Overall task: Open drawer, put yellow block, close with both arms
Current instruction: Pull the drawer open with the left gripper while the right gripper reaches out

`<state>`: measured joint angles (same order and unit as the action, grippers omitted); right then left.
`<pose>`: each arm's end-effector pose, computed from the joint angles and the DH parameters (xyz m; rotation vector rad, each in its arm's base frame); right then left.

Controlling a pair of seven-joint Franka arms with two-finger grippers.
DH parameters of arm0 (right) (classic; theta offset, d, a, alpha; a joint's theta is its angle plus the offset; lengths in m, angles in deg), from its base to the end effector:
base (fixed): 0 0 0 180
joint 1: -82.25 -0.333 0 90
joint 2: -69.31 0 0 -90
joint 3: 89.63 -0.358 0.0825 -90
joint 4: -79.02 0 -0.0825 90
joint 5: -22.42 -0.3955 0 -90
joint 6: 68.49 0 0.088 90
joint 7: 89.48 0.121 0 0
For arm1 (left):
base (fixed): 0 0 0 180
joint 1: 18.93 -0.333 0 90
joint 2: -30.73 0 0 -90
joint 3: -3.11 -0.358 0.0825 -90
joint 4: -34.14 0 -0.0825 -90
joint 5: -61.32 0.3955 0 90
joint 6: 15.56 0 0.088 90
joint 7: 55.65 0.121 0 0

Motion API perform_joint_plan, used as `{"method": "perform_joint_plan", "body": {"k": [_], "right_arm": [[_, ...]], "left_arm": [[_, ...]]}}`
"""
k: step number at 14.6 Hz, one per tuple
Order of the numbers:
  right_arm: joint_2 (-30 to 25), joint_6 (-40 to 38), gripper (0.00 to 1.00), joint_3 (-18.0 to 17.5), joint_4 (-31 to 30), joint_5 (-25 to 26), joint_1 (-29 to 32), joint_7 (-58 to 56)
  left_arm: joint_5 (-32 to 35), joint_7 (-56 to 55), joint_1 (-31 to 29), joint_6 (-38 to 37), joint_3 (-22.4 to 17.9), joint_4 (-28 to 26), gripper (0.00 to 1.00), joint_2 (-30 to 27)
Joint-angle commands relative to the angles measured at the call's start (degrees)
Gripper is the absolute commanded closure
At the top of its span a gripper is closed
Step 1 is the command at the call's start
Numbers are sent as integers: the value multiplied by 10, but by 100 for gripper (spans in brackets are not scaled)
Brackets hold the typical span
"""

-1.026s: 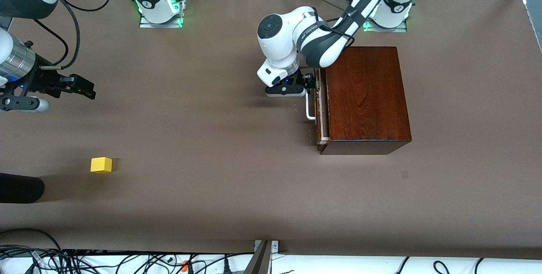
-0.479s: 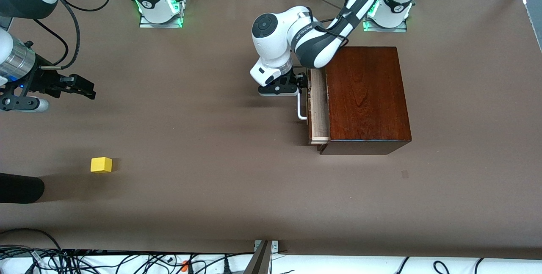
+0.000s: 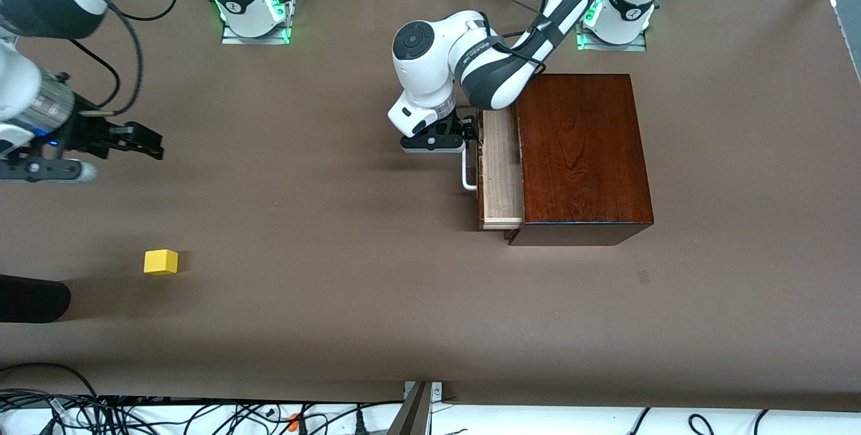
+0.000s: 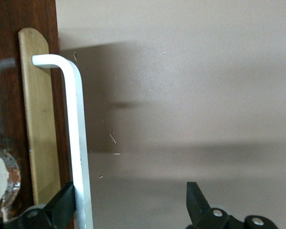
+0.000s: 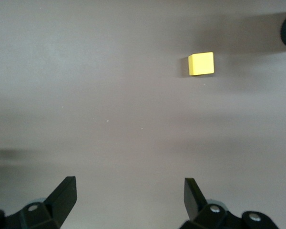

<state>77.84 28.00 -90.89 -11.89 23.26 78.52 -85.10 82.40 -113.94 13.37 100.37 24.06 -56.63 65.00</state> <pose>0.6179 0.0514 0.5660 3.1251 0.0196 -0.0787 0.4755 -0.5308 0.3109 -2.9848 0.0688 -0.0495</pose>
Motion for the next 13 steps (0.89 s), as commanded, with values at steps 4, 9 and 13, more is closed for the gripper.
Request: {"method": "perform_joint_plan", "body": {"k": [4, 9, 13], "right_arm": [[-4, -3, 0, 5, 7, 12, -3, 3], [-4, -3, 0, 6, 7, 12, -2, 3], [-4, -3, 0, 6, 7, 12, -2, 3]], "left_arm": [[-47, -9, 17, 1, 1, 53, 0, 23], [-46, -8, 25, 1, 0, 57, 0, 26], [-34, 26, 21, -71, -7, 82, 0, 21]]}}
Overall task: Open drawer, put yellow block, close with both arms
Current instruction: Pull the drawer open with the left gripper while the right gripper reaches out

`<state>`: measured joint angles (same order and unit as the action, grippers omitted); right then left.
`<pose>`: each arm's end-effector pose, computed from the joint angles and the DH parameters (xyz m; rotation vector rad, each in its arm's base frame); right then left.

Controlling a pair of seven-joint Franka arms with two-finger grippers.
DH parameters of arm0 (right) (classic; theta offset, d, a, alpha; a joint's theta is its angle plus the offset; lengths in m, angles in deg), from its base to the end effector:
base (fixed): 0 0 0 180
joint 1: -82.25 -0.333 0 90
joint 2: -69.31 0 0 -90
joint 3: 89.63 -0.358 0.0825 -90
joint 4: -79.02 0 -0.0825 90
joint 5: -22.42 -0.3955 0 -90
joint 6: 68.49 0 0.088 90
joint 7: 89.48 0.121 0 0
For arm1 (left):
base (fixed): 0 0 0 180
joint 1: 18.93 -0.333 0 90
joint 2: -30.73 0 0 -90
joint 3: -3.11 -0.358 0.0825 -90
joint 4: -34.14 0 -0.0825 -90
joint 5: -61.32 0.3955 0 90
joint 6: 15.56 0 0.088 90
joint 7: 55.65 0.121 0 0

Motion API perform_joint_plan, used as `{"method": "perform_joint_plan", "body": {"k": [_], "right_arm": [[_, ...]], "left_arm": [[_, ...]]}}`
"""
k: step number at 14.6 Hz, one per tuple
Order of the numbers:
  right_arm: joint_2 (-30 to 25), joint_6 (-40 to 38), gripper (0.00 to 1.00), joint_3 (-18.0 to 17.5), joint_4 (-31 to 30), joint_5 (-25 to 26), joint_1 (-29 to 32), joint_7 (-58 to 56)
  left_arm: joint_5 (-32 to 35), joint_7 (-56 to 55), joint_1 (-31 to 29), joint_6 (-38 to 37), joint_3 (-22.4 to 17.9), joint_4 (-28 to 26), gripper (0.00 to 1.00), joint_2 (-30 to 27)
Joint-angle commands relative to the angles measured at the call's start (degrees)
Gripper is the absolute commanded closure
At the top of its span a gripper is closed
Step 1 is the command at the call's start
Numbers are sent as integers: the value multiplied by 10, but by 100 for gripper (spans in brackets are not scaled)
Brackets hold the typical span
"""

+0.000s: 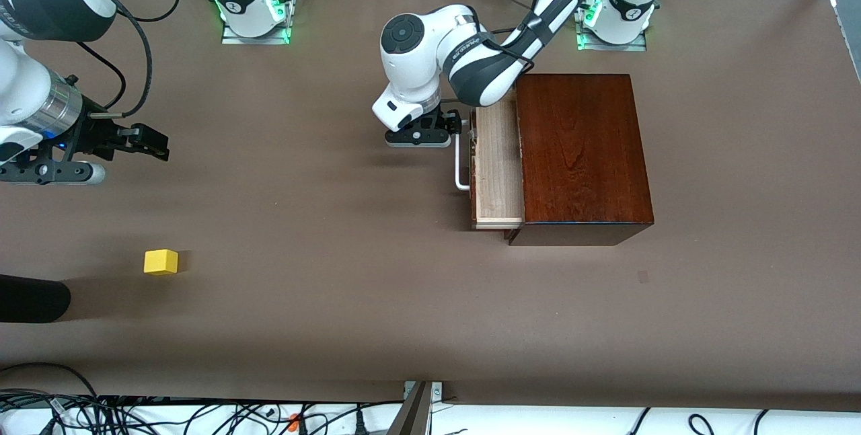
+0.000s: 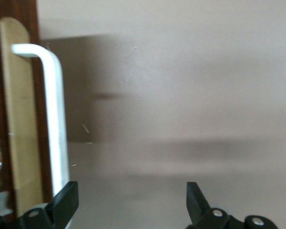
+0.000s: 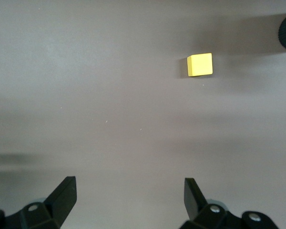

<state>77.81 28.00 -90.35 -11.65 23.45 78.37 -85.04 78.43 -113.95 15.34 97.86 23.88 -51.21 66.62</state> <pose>0.6186 0.0473 0.5683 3.1212 0.0080 -0.0708 0.4735 -0.5566 0.3295 -3.0346 0.0327 0.0055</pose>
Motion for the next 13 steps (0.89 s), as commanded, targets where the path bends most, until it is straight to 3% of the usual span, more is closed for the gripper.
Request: {"method": "perform_joint_plan", "body": {"k": [1, 4, 7, 9, 13], "right_arm": [[-4, -3, 0, 0, 4, 10, -1, 2], [-3, 0, 0, 10, 5, 12, 4, 0], [-1, 47, 0, 64, 15, 8, 4, -10], [19, 53, 0, 66, 58, 12, 4, -27], [97, -31, 0, 70, 200, 12, 9, -77]], "left_arm": [[6, 33, 0, -49, -6, 26, 0, 5], [48, 28, 4, -49, -5, 17, 0, 12], [49, 21, 6, -46, -4, 17, 0, 27], [49, 11, 13, -44, -3, 18, 0, 28], [36, -4, 20, -41, 1, 27, 0, 35]]}}
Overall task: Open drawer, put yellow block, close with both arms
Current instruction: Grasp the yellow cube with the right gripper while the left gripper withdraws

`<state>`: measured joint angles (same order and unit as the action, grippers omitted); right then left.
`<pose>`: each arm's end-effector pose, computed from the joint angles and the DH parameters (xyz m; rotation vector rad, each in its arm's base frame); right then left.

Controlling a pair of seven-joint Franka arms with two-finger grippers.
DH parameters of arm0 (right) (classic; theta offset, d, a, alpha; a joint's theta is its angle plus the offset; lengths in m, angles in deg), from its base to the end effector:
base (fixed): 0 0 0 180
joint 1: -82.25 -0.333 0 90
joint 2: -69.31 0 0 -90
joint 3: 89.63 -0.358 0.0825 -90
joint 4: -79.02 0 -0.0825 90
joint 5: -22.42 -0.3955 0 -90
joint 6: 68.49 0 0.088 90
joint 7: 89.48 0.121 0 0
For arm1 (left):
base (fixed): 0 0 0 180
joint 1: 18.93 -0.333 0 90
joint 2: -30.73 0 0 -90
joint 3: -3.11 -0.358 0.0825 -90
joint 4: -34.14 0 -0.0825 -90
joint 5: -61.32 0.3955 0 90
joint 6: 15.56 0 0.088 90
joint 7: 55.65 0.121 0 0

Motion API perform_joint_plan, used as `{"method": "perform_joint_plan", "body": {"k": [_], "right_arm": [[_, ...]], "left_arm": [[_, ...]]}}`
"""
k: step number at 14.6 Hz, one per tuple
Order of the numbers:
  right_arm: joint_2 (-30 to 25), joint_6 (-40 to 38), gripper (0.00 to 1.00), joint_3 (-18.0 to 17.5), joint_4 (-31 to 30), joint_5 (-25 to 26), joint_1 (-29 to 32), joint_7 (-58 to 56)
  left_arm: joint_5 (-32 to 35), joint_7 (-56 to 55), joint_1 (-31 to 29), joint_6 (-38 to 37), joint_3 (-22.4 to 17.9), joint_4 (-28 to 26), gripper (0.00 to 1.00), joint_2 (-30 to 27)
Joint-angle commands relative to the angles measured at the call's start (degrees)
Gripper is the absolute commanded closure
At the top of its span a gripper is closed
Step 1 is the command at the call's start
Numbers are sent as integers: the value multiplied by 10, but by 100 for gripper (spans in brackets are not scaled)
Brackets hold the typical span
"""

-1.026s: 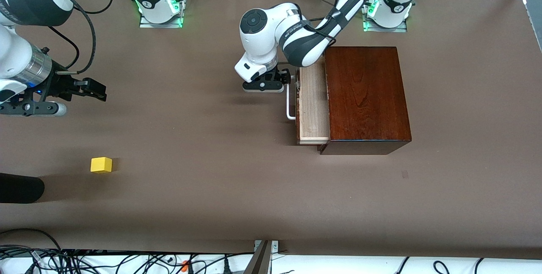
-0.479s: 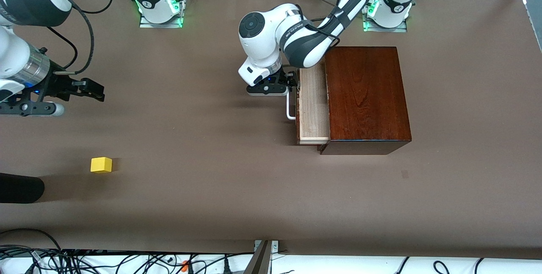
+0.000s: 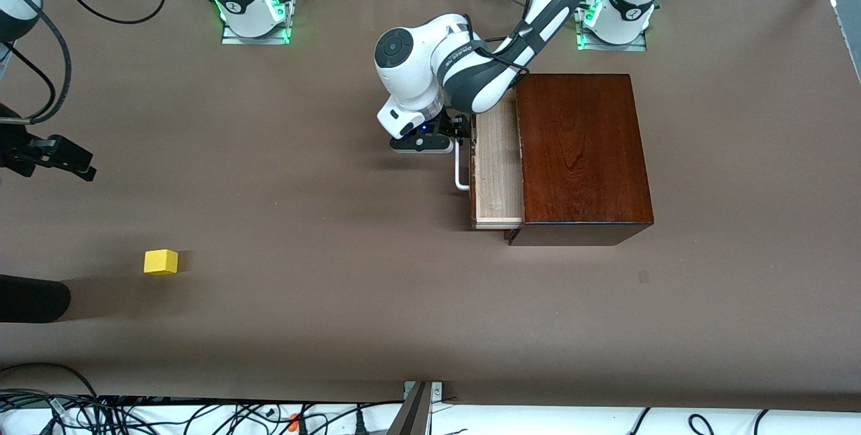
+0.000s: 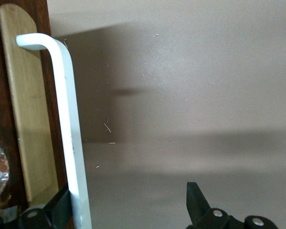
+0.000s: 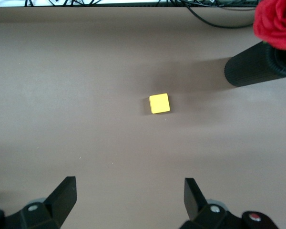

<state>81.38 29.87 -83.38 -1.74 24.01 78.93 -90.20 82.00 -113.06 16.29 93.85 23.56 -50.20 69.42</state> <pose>0.6529 -0.0283 0.6176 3.0843 -0.0499 0.1484 0.4703 -0.5536 0.2977 -2.9266 0.1054 0.0292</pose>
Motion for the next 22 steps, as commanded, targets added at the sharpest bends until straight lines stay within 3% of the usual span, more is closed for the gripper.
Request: {"method": "perform_joint_plan", "body": {"k": [1, 5, 12, 14, 17, 22], "right_arm": [[80, -62, 0, 5, 126, 4, 8, -39], [157, -46, 0, 6, 169, -2, 35, -79], [265, 44, 0, 3, 162, -17, 53, -111], [284, 90, 0, 3, 134, -18, 52, -104], [285, 204, 0, 2, 42, -34, 50, -104], [305, 311, 0, 1, -25, -59, 52, -105]], "left_arm": [[-6, -13, 11, 9, 5, 17, 0, 6], [-35, -13, 10, 34, 4, 17, 0, 7], [-33, -3, 2, 20, 4, 35, 0, -8], [-33, 11, -2, -19, 4, 37, 0, -28], [-43, 97, -29, -100, 6, 56, 0, -65], [-129, 248, -149, -181, 7, 65, 0, -144]]}}
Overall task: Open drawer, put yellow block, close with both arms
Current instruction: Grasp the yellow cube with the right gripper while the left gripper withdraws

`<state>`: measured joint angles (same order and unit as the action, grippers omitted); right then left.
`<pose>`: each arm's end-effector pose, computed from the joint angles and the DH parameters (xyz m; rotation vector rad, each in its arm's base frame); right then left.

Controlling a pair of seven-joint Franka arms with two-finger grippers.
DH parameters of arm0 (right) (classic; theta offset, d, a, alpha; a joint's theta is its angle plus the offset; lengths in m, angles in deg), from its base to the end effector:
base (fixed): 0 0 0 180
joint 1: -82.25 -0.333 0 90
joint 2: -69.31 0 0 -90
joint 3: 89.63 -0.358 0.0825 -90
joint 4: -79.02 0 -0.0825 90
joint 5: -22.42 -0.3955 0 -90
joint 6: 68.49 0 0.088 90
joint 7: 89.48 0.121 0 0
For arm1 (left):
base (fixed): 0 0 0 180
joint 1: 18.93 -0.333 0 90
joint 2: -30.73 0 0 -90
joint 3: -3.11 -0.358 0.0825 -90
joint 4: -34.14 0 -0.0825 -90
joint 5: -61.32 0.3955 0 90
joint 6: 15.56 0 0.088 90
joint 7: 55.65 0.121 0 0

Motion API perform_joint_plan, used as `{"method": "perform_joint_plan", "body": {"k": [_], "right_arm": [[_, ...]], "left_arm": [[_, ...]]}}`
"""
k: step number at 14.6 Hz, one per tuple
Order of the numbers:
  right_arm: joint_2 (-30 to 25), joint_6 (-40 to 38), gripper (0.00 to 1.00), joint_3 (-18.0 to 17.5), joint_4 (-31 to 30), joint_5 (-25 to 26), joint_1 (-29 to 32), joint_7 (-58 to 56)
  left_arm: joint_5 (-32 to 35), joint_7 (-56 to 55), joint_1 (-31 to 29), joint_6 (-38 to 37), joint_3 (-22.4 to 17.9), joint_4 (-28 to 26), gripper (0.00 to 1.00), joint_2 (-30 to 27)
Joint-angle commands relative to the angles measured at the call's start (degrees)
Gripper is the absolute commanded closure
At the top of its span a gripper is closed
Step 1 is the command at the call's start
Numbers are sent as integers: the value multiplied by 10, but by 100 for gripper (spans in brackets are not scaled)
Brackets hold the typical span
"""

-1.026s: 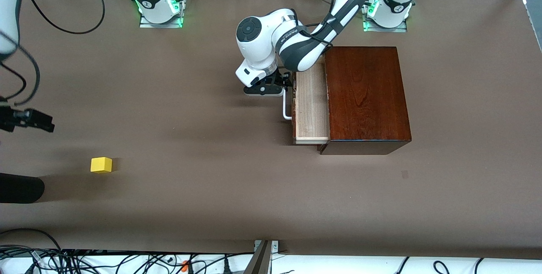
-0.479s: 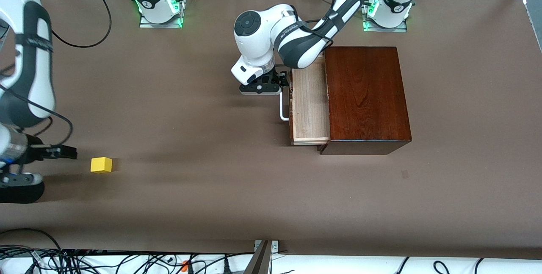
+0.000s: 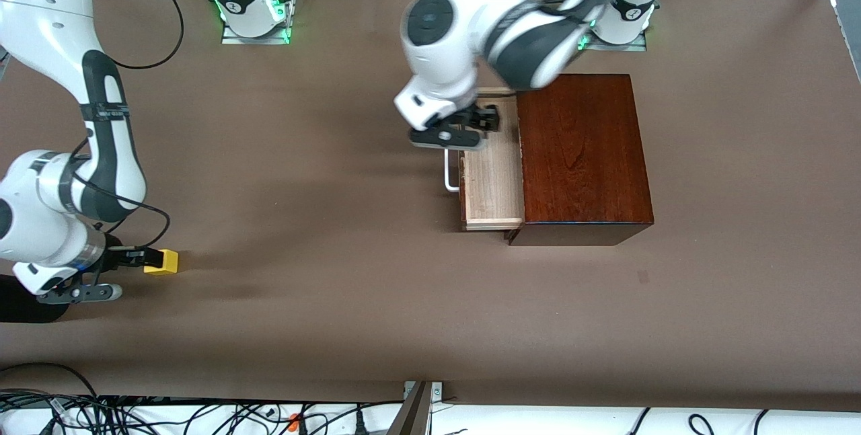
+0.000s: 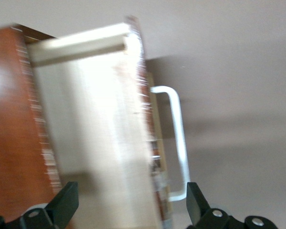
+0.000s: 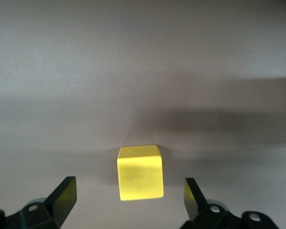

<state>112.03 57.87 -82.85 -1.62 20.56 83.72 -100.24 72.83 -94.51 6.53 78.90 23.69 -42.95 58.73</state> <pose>0.7684 -0.0900 0.2780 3.0780 0.0904 0.0738 0.5407 -0.4555 0.4674 -3.0047 0.1967 0.1423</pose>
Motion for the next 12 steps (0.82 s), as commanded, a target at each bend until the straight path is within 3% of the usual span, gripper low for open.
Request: {"method": "perform_joint_plan", "body": {"k": [1, 7, 9, 10, 11, 12], "right_arm": [[4, 36, 0, -4, -34, -28, 5, -6], [22, 117, 0, -4, -83, -27, 7, -14], [26, 119, 0, -4, -83, -27, 8, -14], [28, 120, 12, -4, -83, -27, 9, -14], [28, 119, 53, -4, -82, -26, 11, -21], [27, 119, 76, -4, -79, -26, 11, -36]], "left_arm": [[-48, 90, -74, -47, 5, -7, 0, -50], [-83, 266, -187, -117, -6, -20, 0, -132], [-104, 316, -189, -115, -67, -54, 0, -176], [-129, 344, -187, -108, -100, -90, 0, -209], [-137, 360, -188, -101, -123, -112, 0, -231], [-136, 362, -188, -100, -141, -130, 0, -251]]}}
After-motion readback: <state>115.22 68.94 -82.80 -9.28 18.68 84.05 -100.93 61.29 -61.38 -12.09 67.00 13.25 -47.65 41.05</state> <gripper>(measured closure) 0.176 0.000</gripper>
